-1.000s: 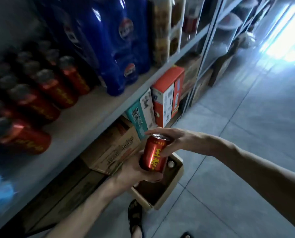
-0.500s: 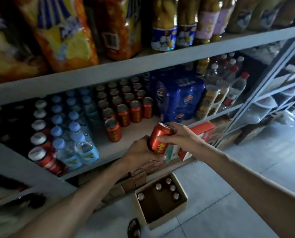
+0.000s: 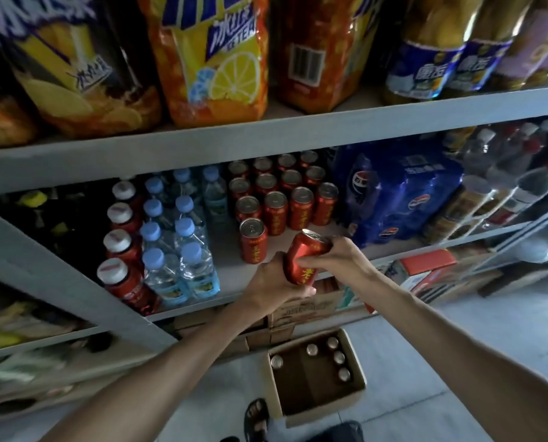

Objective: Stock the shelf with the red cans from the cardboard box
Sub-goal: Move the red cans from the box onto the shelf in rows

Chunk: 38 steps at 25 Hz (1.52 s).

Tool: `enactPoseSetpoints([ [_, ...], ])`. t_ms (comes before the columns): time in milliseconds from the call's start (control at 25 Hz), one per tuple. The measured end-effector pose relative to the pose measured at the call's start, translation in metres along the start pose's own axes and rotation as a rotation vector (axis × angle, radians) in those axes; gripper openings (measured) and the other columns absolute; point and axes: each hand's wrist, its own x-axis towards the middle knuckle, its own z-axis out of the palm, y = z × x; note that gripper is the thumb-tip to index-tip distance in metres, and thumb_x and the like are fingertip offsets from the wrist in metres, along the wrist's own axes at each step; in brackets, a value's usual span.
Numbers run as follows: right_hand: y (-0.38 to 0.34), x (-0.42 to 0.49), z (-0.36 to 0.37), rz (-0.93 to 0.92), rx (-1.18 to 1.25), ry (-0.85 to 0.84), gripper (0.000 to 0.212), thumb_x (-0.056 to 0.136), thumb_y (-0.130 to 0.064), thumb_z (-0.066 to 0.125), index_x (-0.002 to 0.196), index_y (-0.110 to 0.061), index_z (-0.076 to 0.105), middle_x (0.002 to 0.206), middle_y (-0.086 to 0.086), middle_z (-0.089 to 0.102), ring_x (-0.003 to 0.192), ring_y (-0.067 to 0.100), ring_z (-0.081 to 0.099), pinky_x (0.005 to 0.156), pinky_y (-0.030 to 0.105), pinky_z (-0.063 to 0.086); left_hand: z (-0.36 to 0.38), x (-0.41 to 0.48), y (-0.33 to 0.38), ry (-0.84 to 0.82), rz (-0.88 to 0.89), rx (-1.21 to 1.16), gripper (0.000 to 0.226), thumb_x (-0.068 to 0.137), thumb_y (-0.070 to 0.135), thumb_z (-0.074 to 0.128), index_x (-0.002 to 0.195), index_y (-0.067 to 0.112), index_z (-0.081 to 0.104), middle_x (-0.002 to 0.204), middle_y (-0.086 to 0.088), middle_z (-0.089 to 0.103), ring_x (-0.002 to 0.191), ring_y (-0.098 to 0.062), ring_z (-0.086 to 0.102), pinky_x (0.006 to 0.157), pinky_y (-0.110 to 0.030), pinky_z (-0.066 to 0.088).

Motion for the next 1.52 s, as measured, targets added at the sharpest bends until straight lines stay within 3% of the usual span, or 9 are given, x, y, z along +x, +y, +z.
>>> enactPoseSetpoints([
  [120,0.011,0.024,0.005,-0.038,-0.103,0.048,0.057,0.059,-0.025,0.092,0.11,-0.023,0.066,0.097,-0.007,0.073,0.09,0.008,0.069,0.075,0.018,0.054,-0.007,0.007,-0.022,0.018,-0.06,0.132,0.057,0.072,0.038,0.077,0.119,0.019,0.052,0.105,0.005,0.065,0.093,-0.01,0.062,0.08,-0.026,0.05],
  [200,0.016,0.039,0.008,-0.065,-0.159,0.121,0.07,0.056,-0.023,0.092,0.118,-0.022,0.059,0.106,-0.007,0.068,0.097,0.009,0.064,0.081,0.022,0.049,-0.011,0.006,-0.036,0.073,-0.128,0.352,0.068,0.079,0.032,0.072,0.135,0.015,0.039,0.116,-0.002,0.057,0.096,-0.014,0.053,0.08,-0.026,0.043],
  [360,0.026,0.072,0.016,-0.129,-0.105,0.135,0.072,0.057,-0.014,0.09,0.12,-0.023,0.055,0.108,-0.007,0.066,0.102,0.013,0.062,0.076,0.014,0.043,-0.011,0.017,-0.047,0.079,-0.327,0.627,0.092,0.083,0.03,0.068,0.15,-0.001,0.013,0.149,-0.023,0.029,0.135,-0.036,0.034,0.111,-0.041,0.035],
  [560,0.032,0.095,0.031,-0.181,-0.136,0.112,0.071,0.058,-0.016,0.089,0.119,-0.026,0.055,0.103,-0.016,0.061,0.1,0.007,0.057,0.074,0.008,0.038,-0.014,0.03,-0.052,-0.124,-0.431,0.656,0.097,0.092,0.041,0.059,0.153,-0.002,-0.004,0.157,-0.033,0.0,0.146,-0.047,0.006,0.119,-0.052,0.017],
  [760,0.038,0.109,0.037,-0.155,-0.094,0.1,0.073,0.057,-0.012,0.088,0.117,-0.032,0.053,0.098,-0.027,0.058,0.096,0.002,0.056,0.074,0.006,0.037,-0.016,0.036,-0.058,-0.146,-0.423,0.702,0.094,0.093,0.044,0.054,0.153,0.0,-0.003,0.156,-0.034,0.002,0.145,-0.049,0.01,0.115,-0.054,0.021],
  [1080,0.047,0.114,0.047,-0.152,-0.032,0.127,0.077,0.062,-0.011,0.088,0.126,-0.025,0.048,0.113,-0.009,0.064,0.108,0.014,0.06,0.083,0.021,0.046,-0.012,0.041,-0.066,-0.154,-0.419,0.726,0.091,0.092,0.041,0.049,0.153,0.0,-0.004,0.156,-0.035,0.0,0.144,-0.05,0.01,0.113,-0.055,0.024],
  [1240,0.053,0.11,0.055,-0.196,-0.028,0.137,0.081,0.063,-0.016,0.091,0.13,-0.022,0.047,0.125,-0.003,0.064,0.111,0.011,0.06,0.083,0.015,0.046,-0.01,0.043,-0.069,-0.16,-0.422,0.752,0.088,0.092,0.039,0.047,0.152,-0.002,-0.002,0.155,-0.038,0.0,0.143,-0.052,0.011,0.114,-0.054,0.027],
  [1360,0.057,0.114,0.053,-0.178,-0.037,0.115,0.08,0.063,-0.011,0.09,0.126,-0.03,0.044,0.12,-0.008,0.063,0.11,0.008,0.059,0.077,0.001,0.041,-0.009,0.044,-0.071,-0.153,-0.415,0.758,0.089,0.091,0.041,0.049,0.152,-0.003,0.001,0.153,-0.04,0.003,0.142,-0.053,0.014,0.112,-0.053,0.029],
  [1520,0.06,0.118,0.052,-0.17,-0.075,0.106,0.082,0.062,-0.012,0.091,0.127,-0.031,0.044,0.118,-0.008,0.064,0.107,0.007,0.057,0.076,0.003,0.038,-0.008,0.046,-0.073,-0.159,-0.409,0.767,0.089,0.091,0.043,0.048,0.151,-0.005,0.003,0.152,-0.042,0.005,0.141,-0.055,0.015,0.112,-0.052,0.028],
])
